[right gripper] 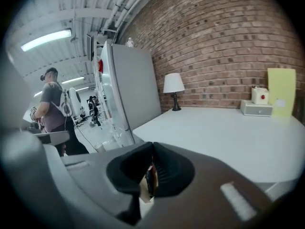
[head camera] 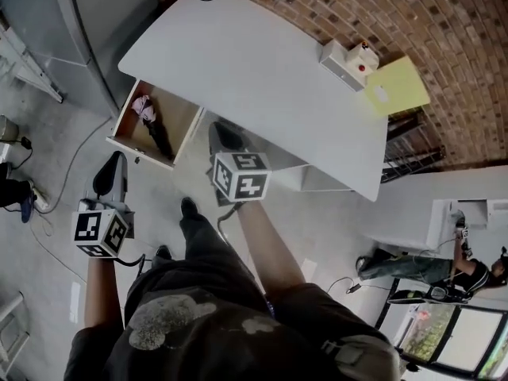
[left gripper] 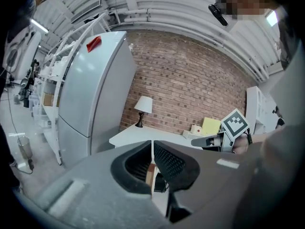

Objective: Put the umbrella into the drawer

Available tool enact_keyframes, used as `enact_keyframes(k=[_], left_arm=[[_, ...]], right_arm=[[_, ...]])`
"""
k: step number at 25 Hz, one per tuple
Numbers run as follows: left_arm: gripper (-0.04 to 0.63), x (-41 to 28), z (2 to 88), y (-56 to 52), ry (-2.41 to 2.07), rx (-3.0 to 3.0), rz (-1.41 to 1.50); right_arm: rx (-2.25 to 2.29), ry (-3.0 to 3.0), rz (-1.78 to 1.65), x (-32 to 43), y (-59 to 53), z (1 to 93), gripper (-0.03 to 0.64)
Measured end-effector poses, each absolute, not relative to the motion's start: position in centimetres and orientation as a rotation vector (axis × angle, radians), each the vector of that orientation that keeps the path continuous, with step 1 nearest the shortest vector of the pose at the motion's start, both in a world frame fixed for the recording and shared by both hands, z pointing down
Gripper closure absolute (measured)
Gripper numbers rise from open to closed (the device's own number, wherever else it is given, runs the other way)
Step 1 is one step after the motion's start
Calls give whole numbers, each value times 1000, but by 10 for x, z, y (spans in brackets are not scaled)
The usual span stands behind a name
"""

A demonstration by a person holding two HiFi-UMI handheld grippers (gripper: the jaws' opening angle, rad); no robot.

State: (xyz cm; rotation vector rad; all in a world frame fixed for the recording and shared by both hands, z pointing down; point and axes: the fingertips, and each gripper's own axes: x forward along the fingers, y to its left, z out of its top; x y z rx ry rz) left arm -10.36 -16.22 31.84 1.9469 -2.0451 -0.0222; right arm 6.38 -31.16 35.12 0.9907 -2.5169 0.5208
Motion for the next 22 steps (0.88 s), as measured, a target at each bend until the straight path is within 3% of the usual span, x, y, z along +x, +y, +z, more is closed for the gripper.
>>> enact_keyframes(k=[22], left_arm=[[584, -29, 275, -65, -1792, 2289, 88]], right_arm=[[1398, -2393, 505, 199, -156, 306, 612]])
